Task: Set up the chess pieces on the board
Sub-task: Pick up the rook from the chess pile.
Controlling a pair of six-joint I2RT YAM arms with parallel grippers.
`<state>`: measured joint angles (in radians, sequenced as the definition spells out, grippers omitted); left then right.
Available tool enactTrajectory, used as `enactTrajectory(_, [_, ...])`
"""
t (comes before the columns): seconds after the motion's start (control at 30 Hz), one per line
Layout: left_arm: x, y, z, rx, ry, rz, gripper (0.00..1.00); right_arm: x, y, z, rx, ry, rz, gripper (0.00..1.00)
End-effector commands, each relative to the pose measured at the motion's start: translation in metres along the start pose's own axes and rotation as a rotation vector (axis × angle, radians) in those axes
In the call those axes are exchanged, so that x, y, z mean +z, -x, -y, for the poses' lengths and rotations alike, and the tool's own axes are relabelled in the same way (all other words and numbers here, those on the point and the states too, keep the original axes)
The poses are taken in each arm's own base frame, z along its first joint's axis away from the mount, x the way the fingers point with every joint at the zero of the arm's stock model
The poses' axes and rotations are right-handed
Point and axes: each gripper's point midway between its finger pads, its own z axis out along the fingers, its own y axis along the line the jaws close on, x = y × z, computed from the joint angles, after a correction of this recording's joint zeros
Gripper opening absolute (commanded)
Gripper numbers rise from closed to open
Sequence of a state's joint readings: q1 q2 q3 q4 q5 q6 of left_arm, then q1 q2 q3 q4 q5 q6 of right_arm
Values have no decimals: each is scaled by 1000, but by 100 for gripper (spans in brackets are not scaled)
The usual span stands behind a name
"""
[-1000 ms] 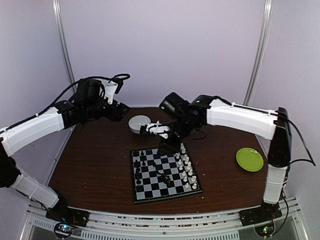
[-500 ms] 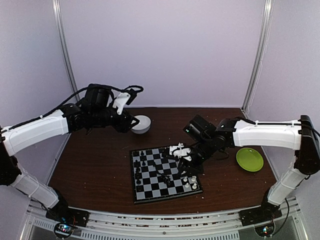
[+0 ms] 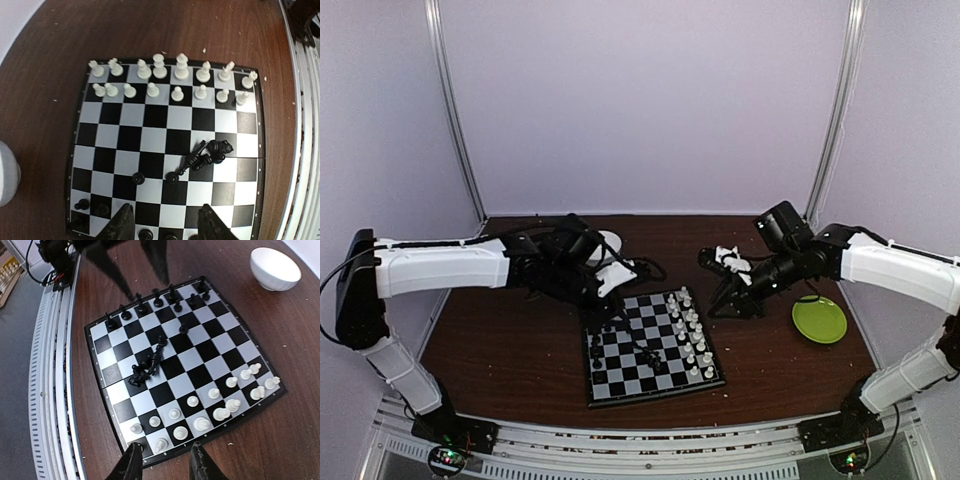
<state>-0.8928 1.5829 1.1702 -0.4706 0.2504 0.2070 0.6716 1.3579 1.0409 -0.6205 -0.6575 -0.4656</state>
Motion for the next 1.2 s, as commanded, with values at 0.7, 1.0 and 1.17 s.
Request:
enactTrajectory(0.7, [91,-21,21,328,-94,-317,35,-34,5,24,61,1,126,34])
enactTrajectory(1.0, [102,-34,17,344,-86,-362,30,-30,2,25,71,10,115,33])
enactTrajectory(1.17, [106,-39,15,352,-82,-381,26,-29,2,25,75,12,111,33])
